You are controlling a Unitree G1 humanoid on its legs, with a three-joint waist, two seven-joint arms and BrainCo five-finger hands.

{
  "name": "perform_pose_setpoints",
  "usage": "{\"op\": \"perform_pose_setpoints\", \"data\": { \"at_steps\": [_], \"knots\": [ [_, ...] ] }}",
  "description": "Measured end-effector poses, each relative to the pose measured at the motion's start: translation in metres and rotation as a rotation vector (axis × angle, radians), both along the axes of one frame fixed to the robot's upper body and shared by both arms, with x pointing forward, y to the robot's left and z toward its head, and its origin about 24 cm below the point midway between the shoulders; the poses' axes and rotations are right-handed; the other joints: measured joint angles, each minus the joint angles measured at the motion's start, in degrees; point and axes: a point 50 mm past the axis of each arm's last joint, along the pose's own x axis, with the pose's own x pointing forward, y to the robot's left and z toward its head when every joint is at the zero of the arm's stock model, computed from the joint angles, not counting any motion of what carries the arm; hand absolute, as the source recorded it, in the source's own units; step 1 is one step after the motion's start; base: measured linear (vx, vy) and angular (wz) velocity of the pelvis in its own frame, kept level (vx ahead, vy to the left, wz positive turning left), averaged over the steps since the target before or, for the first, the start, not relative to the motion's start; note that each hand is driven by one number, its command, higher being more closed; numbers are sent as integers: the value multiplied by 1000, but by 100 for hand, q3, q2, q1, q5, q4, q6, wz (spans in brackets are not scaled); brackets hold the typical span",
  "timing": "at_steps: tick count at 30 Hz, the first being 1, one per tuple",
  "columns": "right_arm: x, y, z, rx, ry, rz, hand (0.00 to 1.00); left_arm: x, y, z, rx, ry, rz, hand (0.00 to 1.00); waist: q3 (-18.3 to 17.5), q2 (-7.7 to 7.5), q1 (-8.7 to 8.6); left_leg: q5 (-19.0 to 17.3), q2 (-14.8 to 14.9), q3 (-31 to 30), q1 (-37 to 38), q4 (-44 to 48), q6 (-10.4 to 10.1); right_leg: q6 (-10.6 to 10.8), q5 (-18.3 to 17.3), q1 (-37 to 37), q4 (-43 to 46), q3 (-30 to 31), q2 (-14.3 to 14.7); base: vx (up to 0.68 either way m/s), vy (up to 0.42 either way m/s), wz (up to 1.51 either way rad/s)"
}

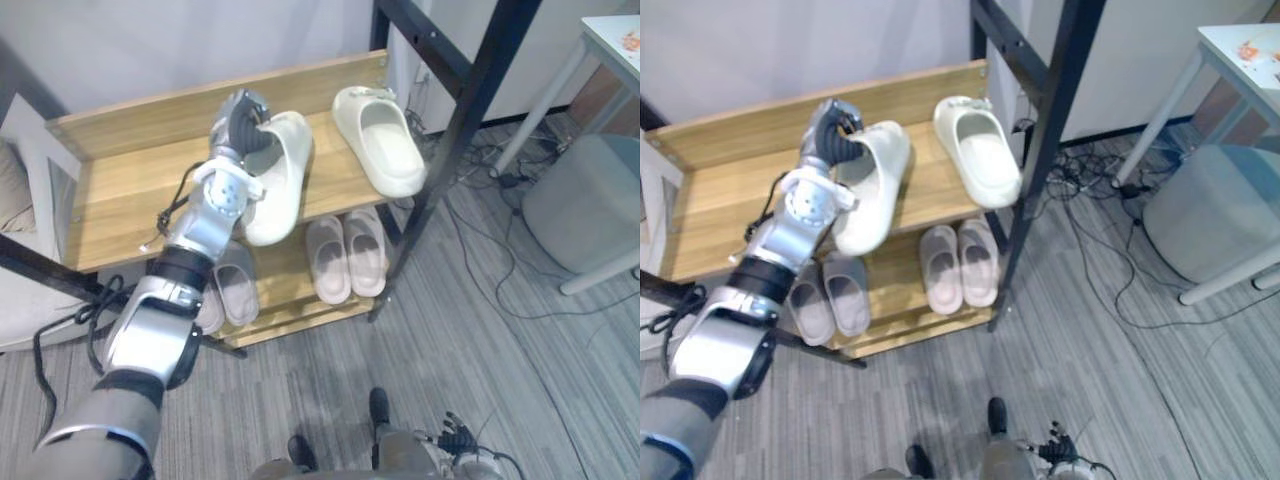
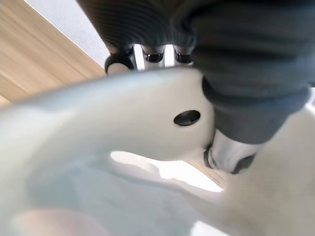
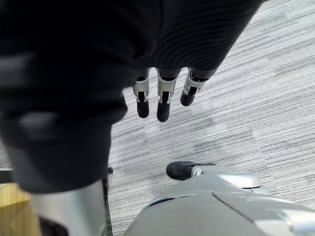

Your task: Organize the slippers on the shoe rack

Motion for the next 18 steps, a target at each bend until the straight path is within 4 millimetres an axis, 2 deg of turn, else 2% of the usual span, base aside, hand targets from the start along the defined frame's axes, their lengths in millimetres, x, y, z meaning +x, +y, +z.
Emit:
{"op": "perform_pose_setpoints", "data": {
  "at_steps": [3, 4, 8, 13, 18],
  "knots": [
    [1, 0, 0, -2, -3, 0, 0, 0, 1, 3, -26, -14, 13, 100, 1, -1, -18, -25, -21, 63, -42, 15, 38, 27, 34, -81, 0, 109, -8, -37, -10, -15],
    [2, 0, 0, -2, -5, 0, 0, 0, 1, 4, -31, -18, 15, 0, 1, -1, -27, -32, -26, 81, -60, 26, 49, 42, 49, -108, 0, 138, -16, -32, -5, -10],
    [4, 0, 1, -4, -10, 0, 0, 1, 3, 9, -51, -31, 33, 0, 20, -13, -32, -144, -36, 212, -138, 194, 105, 98, 97, -190, 0, 302, -51, -47, 0, -17],
    [8, 3, 2, 3, -24, -1, 0, 2, 6, 14, -75, -44, 55, 0, 66, -28, -171, -288, -93, 252, -256, 419, 194, 169, 148, -250, 1, 415, -141, -34, 19, -7],
    [8, 3, 2, 5, -23, -6, 0, 3, 4, 16, -109, -47, 55, 0, 89, -45, -177, -309, -122, 220, -278, 459, 218, 172, 156, -234, 0, 351, -179, -24, 5, 4]
  ]
}}
